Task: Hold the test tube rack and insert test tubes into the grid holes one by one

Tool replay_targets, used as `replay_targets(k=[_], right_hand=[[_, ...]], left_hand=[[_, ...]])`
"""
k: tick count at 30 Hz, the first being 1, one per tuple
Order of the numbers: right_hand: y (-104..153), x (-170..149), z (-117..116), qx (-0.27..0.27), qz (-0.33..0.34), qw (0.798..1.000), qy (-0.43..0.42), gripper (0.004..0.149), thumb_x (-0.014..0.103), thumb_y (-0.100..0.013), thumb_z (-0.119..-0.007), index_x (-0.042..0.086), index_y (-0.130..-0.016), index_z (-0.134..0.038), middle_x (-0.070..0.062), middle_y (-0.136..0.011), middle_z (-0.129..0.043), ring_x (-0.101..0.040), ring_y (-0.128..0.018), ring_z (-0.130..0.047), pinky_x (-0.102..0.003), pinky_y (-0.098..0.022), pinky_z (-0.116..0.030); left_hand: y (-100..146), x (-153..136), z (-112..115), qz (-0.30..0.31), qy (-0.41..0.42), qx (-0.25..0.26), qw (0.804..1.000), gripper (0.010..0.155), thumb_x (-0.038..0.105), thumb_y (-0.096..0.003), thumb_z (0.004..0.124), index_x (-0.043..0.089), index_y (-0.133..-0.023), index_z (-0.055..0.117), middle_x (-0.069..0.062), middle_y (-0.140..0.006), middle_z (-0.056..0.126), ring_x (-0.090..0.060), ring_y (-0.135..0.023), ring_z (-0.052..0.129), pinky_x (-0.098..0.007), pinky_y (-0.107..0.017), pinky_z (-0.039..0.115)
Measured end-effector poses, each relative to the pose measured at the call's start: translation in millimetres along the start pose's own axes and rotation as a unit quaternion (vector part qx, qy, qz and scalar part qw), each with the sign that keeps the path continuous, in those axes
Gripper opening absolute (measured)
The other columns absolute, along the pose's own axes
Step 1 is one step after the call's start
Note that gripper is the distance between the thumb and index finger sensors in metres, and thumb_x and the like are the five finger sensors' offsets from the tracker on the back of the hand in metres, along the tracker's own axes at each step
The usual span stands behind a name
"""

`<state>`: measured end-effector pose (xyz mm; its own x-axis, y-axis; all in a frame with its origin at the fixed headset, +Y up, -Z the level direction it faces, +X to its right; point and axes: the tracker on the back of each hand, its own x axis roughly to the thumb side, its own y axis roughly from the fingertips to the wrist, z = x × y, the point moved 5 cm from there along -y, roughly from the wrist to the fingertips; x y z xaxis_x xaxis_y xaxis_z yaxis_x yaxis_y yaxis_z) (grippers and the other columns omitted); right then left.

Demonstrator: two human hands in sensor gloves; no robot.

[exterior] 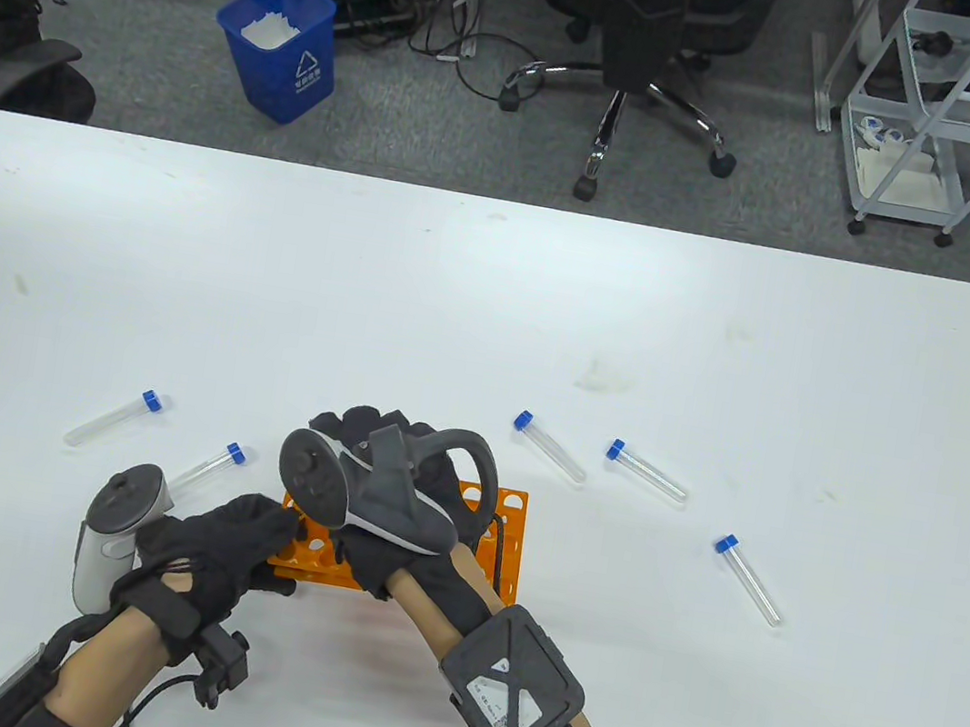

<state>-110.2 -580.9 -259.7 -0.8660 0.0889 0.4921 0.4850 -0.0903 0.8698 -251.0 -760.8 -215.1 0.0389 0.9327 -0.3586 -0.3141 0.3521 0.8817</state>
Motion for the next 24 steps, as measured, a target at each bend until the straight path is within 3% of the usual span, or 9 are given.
replay_targets(k=[9, 14, 19, 24], right_hand=[[5, -9, 8, -0.002, -0.006, 1.0, -0.01, 0.061, 0.026, -0.034, -0.09, 0.022, -0.093, -0.078, -0.02, -0.092, -0.089, -0.04, -0.06, -0.101, -0.055, -0.041, -0.088], [15, -29, 36, -0.041, -0.032, 0.998, -0.029, 0.06, 0.029, -0.035, -0.088, 0.02, -0.093, -0.077, -0.019, -0.094, -0.087, -0.04, -0.061, -0.1, -0.055, -0.041, -0.087], [36, -86, 75, -0.107, -0.104, 0.987, -0.063, 0.054, 0.03, -0.039, -0.084, 0.018, -0.092, -0.08, -0.02, -0.093, -0.088, -0.041, -0.061, -0.099, -0.056, -0.042, -0.086], [59, -155, 86, -0.144, -0.188, 0.969, -0.063, 0.049, 0.028, -0.039, -0.084, 0.017, -0.086, -0.084, -0.019, -0.089, -0.09, -0.042, -0.06, -0.098, -0.056, -0.042, -0.085]], left_hand=[[-1, -1, -1, -0.007, 0.007, -0.003, 1.0, 0.038, 0.047, -0.0474, 0.073, 0.022, -0.076, 0.076, -0.028, -0.097, 0.057, -0.044, -0.074, 0.089, -0.05, -0.054, 0.081], [-1, -1, -2, -0.005, 0.006, -0.002, 1.0, 0.038, 0.047, -0.0474, 0.073, 0.022, -0.076, 0.076, -0.028, -0.097, 0.057, -0.044, -0.074, 0.089, -0.05, -0.055, 0.081], [-1, 0, -3, -0.004, 0.007, -0.001, 1.0, 0.038, 0.047, -0.0475, 0.073, 0.022, -0.076, 0.076, -0.028, -0.097, 0.057, -0.044, -0.074, 0.089, -0.05, -0.055, 0.081], [-1, 0, -3, -0.003, 0.007, -0.001, 1.0, 0.038, 0.047, -0.0475, 0.073, 0.022, -0.076, 0.076, -0.028, -0.097, 0.057, -0.044, -0.074, 0.089, -0.05, -0.055, 0.08]])
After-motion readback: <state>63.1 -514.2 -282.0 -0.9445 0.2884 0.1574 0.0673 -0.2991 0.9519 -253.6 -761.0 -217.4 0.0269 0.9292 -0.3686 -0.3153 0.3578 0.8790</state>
